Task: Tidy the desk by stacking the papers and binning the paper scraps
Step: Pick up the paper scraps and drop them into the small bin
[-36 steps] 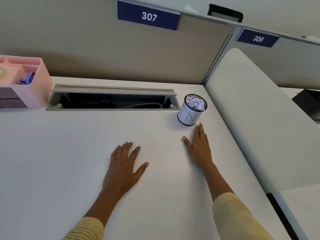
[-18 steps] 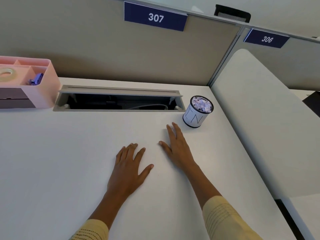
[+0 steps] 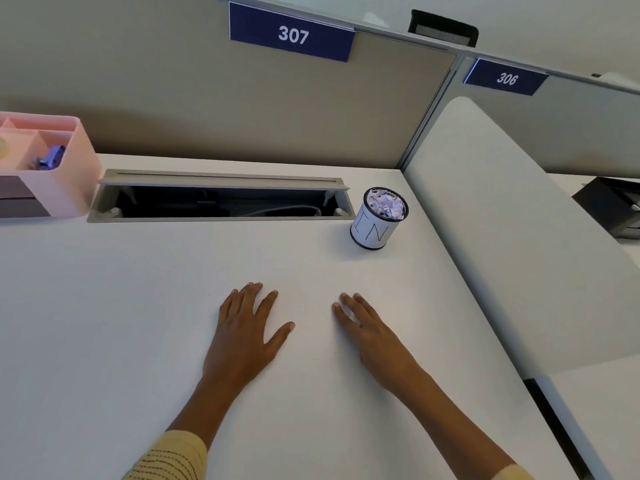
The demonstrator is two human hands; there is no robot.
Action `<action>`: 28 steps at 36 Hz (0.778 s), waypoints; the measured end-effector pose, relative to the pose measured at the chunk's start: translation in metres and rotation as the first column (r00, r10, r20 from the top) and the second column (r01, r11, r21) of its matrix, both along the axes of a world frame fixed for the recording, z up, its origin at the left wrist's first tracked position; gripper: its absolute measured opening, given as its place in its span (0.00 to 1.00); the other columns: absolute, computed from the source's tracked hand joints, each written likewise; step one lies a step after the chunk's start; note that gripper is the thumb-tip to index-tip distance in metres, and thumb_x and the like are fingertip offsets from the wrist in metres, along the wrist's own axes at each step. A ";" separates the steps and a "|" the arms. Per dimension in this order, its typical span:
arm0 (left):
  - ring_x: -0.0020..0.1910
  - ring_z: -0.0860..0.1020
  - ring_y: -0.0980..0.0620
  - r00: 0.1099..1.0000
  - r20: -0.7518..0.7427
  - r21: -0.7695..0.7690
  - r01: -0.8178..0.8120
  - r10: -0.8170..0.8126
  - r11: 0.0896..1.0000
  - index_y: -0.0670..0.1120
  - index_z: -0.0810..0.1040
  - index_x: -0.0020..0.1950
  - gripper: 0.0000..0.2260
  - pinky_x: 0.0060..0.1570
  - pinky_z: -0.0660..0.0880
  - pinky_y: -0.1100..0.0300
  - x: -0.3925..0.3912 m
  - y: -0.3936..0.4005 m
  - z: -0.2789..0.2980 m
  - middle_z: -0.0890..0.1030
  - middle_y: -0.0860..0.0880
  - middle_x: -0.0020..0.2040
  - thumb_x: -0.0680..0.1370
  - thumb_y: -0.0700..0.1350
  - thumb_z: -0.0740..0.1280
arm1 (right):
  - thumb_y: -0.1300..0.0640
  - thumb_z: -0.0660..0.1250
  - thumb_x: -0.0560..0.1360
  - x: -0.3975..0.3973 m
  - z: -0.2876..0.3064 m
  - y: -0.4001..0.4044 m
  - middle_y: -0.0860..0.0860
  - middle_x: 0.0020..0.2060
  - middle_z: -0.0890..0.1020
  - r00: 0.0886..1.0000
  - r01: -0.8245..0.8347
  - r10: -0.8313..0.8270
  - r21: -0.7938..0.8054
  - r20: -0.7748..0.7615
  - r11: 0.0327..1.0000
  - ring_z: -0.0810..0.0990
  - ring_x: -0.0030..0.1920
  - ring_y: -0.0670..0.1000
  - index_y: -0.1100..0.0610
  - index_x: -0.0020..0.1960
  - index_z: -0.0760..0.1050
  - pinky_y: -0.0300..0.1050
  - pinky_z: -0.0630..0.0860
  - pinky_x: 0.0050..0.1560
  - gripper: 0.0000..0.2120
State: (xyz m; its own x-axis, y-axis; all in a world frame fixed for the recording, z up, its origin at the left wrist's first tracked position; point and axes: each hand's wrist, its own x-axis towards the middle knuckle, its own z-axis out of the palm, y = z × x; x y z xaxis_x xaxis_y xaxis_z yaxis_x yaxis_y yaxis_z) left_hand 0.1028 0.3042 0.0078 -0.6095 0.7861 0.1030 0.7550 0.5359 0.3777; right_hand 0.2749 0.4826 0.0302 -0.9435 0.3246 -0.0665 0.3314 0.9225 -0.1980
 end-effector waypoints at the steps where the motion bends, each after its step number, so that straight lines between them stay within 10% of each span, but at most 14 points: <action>1: 0.68 0.68 0.44 1.000 0.005 0.000 0.000 0.000 1.000 0.45 0.75 0.66 0.31 0.68 0.63 0.47 0.000 0.000 0.000 0.73 0.44 0.66 0.77 0.65 0.50 | 0.80 0.58 0.66 0.005 0.000 -0.002 0.54 0.75 0.60 0.999 -0.009 0.010 0.017 -0.032 1.000 0.57 0.75 0.57 0.58 0.75 0.60 0.50 0.78 0.57 0.40; 4: 0.68 0.67 0.44 1.000 0.015 0.004 -0.003 0.003 1.000 0.45 0.75 0.66 0.31 0.69 0.62 0.47 0.001 -0.001 0.000 0.72 0.44 0.67 0.77 0.65 0.50 | 0.73 0.68 0.67 0.017 -0.005 -0.006 0.56 0.66 0.75 0.988 0.027 -0.017 0.061 -0.154 0.998 0.75 0.65 0.58 0.61 0.66 0.73 0.50 0.82 0.47 0.28; 8: 0.69 0.68 0.42 0.999 0.041 -0.010 0.001 0.000 1.000 0.46 0.74 0.67 0.32 0.70 0.62 0.46 -0.001 0.000 -0.002 0.71 0.44 0.68 0.77 0.67 0.49 | 0.52 0.58 0.81 0.018 -0.001 -0.003 0.50 0.61 0.76 0.992 0.013 0.012 0.197 -0.124 0.980 0.74 0.62 0.51 0.60 0.64 0.74 0.46 0.74 0.59 0.17; 12: 0.69 0.68 0.43 0.999 0.043 -0.007 0.009 -0.009 1.000 0.46 0.74 0.67 0.33 0.70 0.63 0.46 -0.001 0.000 -0.002 0.71 0.44 0.68 0.77 0.67 0.48 | 0.73 0.77 0.54 0.013 0.002 0.006 0.50 0.39 0.83 0.977 0.105 -0.084 0.102 -0.194 0.989 0.80 0.37 0.52 0.60 0.41 0.81 0.41 0.78 0.31 0.18; 16: 0.68 0.69 0.43 0.999 0.048 0.001 0.009 -0.009 1.000 0.45 0.75 0.67 0.33 0.69 0.64 0.45 -0.001 0.000 -0.001 0.72 0.44 0.67 0.77 0.67 0.48 | 0.73 0.70 0.63 0.001 0.010 0.012 0.50 0.36 0.84 0.947 0.200 -0.208 -0.060 -0.245 0.978 0.81 0.38 0.54 0.59 0.38 0.82 0.43 0.78 0.38 0.11; 23: 0.68 0.69 0.42 1.000 0.029 -0.004 0.004 -0.004 1.000 0.45 0.75 0.66 0.30 0.68 0.64 0.46 0.000 0.000 0.000 0.72 0.43 0.67 0.77 0.65 0.52 | 0.74 0.70 0.63 -0.008 0.047 0.055 0.51 0.32 0.85 0.684 0.432 -0.717 -0.719 -0.132 0.545 0.82 0.36 0.46 0.53 0.31 0.84 0.37 0.78 0.47 0.16; 28: 0.68 0.69 0.43 1.000 0.006 -0.006 0.007 -0.007 1.000 0.45 0.75 0.66 0.30 0.69 0.63 0.47 0.000 0.000 -0.001 0.73 0.43 0.66 0.77 0.64 0.53 | 0.72 0.73 0.64 -0.036 0.092 0.091 0.53 0.31 0.84 0.584 0.300 -0.771 -0.815 -0.254 0.496 0.81 0.36 0.49 0.61 0.40 0.84 0.41 0.79 0.46 0.08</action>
